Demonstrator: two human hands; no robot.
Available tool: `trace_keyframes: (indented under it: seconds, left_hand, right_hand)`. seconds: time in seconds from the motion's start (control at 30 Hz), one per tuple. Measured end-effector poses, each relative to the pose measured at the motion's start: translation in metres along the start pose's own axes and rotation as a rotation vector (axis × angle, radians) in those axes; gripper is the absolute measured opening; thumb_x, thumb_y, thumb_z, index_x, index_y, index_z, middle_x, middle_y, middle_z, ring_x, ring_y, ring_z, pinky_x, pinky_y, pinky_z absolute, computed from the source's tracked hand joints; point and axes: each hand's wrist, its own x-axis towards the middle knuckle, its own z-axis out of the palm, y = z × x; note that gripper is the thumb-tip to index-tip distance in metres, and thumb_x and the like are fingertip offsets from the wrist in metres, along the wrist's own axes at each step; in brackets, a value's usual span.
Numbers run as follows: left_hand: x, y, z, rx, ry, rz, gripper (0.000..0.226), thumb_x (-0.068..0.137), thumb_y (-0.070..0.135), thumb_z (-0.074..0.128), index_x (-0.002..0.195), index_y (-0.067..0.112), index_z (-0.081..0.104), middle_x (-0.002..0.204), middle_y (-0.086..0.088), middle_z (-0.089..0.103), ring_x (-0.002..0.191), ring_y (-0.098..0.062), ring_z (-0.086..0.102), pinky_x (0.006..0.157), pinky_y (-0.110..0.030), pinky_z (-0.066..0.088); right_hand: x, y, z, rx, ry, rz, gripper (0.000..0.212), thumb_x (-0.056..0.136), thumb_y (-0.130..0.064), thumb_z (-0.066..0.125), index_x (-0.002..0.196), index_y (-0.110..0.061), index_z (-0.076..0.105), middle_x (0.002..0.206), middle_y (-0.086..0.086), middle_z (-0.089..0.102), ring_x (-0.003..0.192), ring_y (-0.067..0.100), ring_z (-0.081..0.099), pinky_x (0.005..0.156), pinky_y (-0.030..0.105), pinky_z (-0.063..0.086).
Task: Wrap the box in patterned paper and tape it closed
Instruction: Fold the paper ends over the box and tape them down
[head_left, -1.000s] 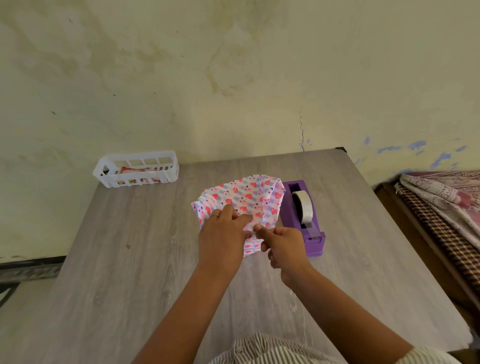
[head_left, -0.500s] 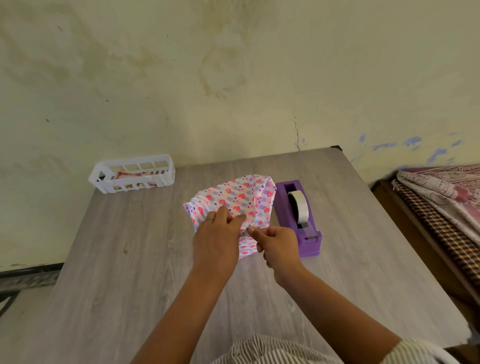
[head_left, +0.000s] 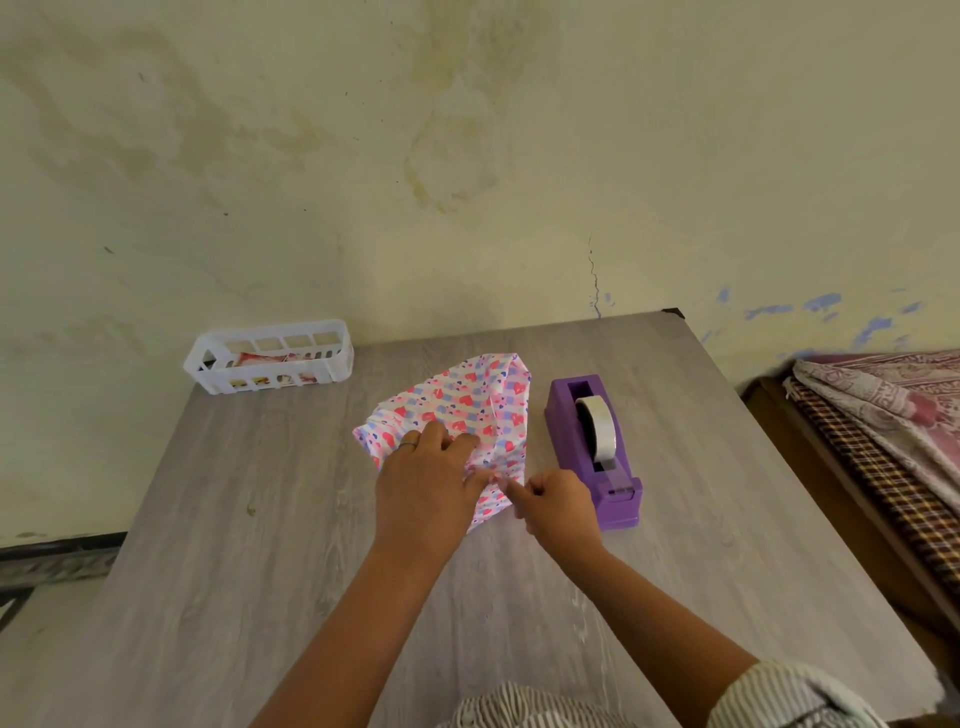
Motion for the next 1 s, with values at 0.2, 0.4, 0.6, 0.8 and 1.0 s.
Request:
trace_keyframes:
  seconds: [0.2, 0.4, 0.6, 0.8, 1.0]
  left_hand:
    - [0.006, -0.003, 0.015, 0.064, 0.092, 0.125, 0.035, 0.061, 0.025, 0.087, 0.092, 0.021, 0.071, 0.088, -0.003, 0.064, 0.076, -0.024, 0.063, 0.062, -0.034, 0.051]
    - [-0.003, -0.04, 0.017, -0.087, 0.311, 0.375, 0.039, 0.065, 0.004, 0.071, 0.088, 0.035, 0.071, 0.103, 0.006, 0.063, 0.119, -0.024, 0.05, 0.102, -0.04, 0.027]
    - [-0.008, -0.036, 0.019, -0.64, 0.352, -0.176, 0.074, 0.081, 0.051, 0.056, 0.142, 0.016, 0.032, 0.147, -0.009, 0.027, 0.139, -0.021, 0.021, 0.112, -0.032, 0.018]
    - [-0.004, -0.035, 0.029, -1.379, -0.011, -0.516, 0.076, 0.06, 0.059, 0.074, 0.124, 0.027, 0.049, 0.122, 0.007, 0.06, 0.112, -0.01, 0.058, 0.094, -0.039, 0.05]
    - [-0.003, -0.036, 0.03, -1.301, -0.086, -0.475, 0.035, 0.083, 0.029, 0.07, 0.116, 0.022, 0.058, 0.114, 0.001, 0.065, 0.102, -0.015, 0.064, 0.085, -0.04, 0.055]
  right_hand:
    - [0.006, -0.011, -0.024, 0.297, 0.139, -0.02, 0.009, 0.087, -0.012, 0.063, 0.094, -0.017, 0.059, 0.086, -0.007, 0.061, 0.082, 0.012, 0.06, 0.07, 0.026, 0.05]
    - [0.016, -0.05, -0.072, 0.706, 0.067, -0.256, 0.016, 0.095, -0.013, 0.051, 0.099, -0.009, 0.066, 0.089, 0.001, 0.063, 0.077, 0.01, 0.053, 0.073, 0.025, 0.044]
    - [0.038, -0.067, -0.066, 0.369, -0.312, -0.172, 0.022, 0.095, -0.03, 0.052, 0.101, -0.013, 0.065, 0.104, 0.007, 0.067, 0.086, 0.009, 0.061, 0.079, 0.025, 0.047]
    - [0.011, -0.049, -0.061, -0.244, -0.342, -0.191, 0.034, 0.09, -0.039, 0.058, 0.112, -0.014, 0.051, 0.102, 0.002, 0.059, 0.089, 0.018, 0.058, 0.073, 0.029, 0.043]
    - [-0.019, -0.042, -0.065, -0.493, -0.261, -0.213, 0.046, 0.085, -0.062, 0.052, 0.103, -0.02, 0.047, 0.096, -0.005, 0.057, 0.085, 0.017, 0.06, 0.065, 0.023, 0.044]
